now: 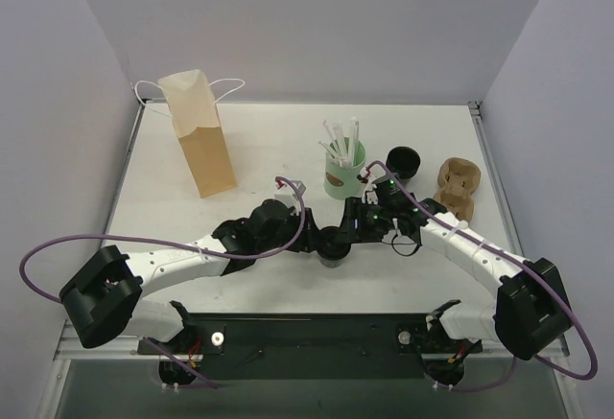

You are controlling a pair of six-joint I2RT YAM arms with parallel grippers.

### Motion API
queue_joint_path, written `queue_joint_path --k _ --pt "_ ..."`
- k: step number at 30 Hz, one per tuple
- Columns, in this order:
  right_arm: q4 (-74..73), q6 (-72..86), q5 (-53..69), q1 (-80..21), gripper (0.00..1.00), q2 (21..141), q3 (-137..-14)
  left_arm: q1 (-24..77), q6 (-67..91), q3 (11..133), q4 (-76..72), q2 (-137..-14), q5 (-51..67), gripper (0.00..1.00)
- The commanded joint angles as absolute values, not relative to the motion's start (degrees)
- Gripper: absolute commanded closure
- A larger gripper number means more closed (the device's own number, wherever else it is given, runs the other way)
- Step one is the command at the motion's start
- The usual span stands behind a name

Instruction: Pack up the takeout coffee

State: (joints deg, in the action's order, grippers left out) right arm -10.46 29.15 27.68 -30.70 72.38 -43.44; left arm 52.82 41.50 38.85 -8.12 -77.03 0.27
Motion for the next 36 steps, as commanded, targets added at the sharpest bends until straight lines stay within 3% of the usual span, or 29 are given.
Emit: queue_joint_path --k 1,10,16,27,36 --pt "-7.4 30.0 30.5 -30.6 0.52 73.2 -42.3 53.8 40.6 37.3 -3.6 -77.2 0.4 0.42" --pt "-5.2 30.8 32.5 -29.7 0.52 74.1 -40.3 53.9 41.0 36.8 -4.0 -77.3 0.4 0.42" --pt "-4.0 30.7 32.4 -28.7 0.64 74.9 -37.8 53.9 41.2 37.1 -3.2 -76.8 0.4 0.42" --pt "-5.8 28.3 31.5 -27.6 0.66 74.6 -36.8 52.6 40.3 42.8 6.1 -71.8 -2.3 0.36" --pt "-7.8 27.0 31.0 -27.1 0.66 74.4 -37.4 48.6 40.3 38.9 3.3 -66.9 2.9 0.41"
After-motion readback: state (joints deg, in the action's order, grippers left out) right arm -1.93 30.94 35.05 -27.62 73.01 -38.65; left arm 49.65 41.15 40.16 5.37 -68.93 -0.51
